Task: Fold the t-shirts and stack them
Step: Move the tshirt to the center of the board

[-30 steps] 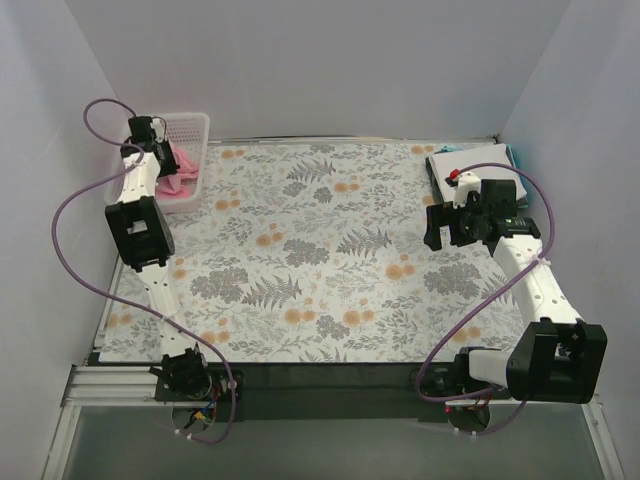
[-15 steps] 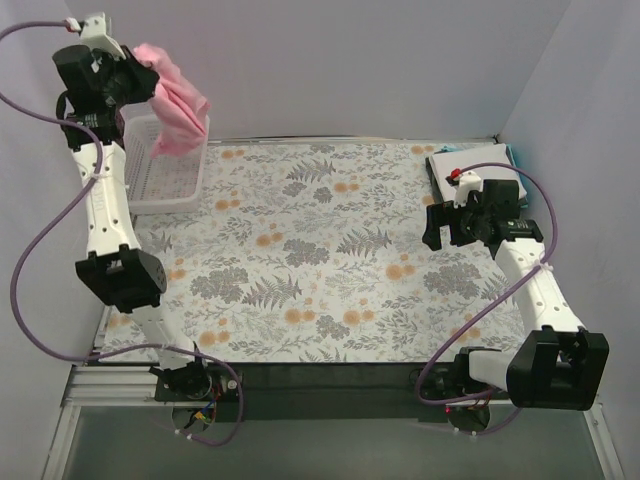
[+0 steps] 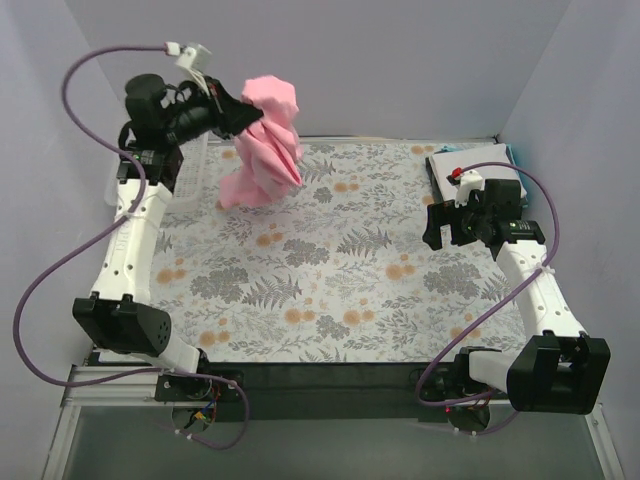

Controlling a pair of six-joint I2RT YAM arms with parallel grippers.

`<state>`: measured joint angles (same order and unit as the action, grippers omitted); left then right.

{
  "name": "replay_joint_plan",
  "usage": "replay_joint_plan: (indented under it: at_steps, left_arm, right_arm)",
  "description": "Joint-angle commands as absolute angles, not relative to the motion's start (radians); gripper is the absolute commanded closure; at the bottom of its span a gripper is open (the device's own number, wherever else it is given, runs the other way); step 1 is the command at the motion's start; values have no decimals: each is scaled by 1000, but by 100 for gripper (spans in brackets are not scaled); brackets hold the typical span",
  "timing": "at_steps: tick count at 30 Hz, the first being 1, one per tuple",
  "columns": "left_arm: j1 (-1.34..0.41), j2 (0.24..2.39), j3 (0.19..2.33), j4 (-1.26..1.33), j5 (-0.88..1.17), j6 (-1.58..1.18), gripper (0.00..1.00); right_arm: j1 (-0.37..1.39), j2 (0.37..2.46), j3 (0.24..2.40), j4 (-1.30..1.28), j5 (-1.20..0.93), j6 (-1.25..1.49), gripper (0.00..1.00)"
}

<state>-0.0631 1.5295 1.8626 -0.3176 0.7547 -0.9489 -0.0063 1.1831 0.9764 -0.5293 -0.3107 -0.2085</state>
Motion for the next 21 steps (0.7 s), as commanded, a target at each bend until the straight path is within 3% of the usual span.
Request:
replay_joint_plan:
  at_steps: [1, 7, 9, 10, 11, 12, 13, 14, 20, 21]
  left_arm:
    - [-107, 1482, 1665, -296, 842, -959, 100]
    - [-130, 1430, 1335, -213, 1045, -868, 100]
    - [-130, 1443, 1252, -257, 1035, -792, 95]
    - [-130, 1454, 1240, -358, 1042, -659, 89]
    - [-130, 1468, 1224, -421, 1046, -578, 69]
    - [-130, 1501, 1221, -483, 1014, -524, 59]
    - [-130, 1520, 1220, -586, 981, -443, 57]
    - [-127, 1534, 1215, -636, 944, -398, 46]
    - [-2, 1488, 1163, -689, 897, -289, 37]
    - [-2, 1480, 1169, -705, 887, -269, 31]
  right_arm:
    - [-11, 1158, 1017, -532, -314, -199, 2]
    - [-12, 1169, 1017, -534, -327, -207, 2]
    - [-12, 1175, 1020, -538, -342, -212, 2]
    - [-12, 1180, 1020, -540, -351, -219, 2]
    - [-12, 1180, 1019, -541, -363, -224, 2]
    - [-12, 1180, 1017, -540, -385, -227, 2]
    - [-12, 1186, 1016, -540, -397, -232, 2]
    - [-12, 1187, 1011, -540, -408, -238, 2]
    - [-11, 1270, 1020, -534, -498, -242, 2]
    - [-9, 1287, 1034, -534, -517, -236, 2]
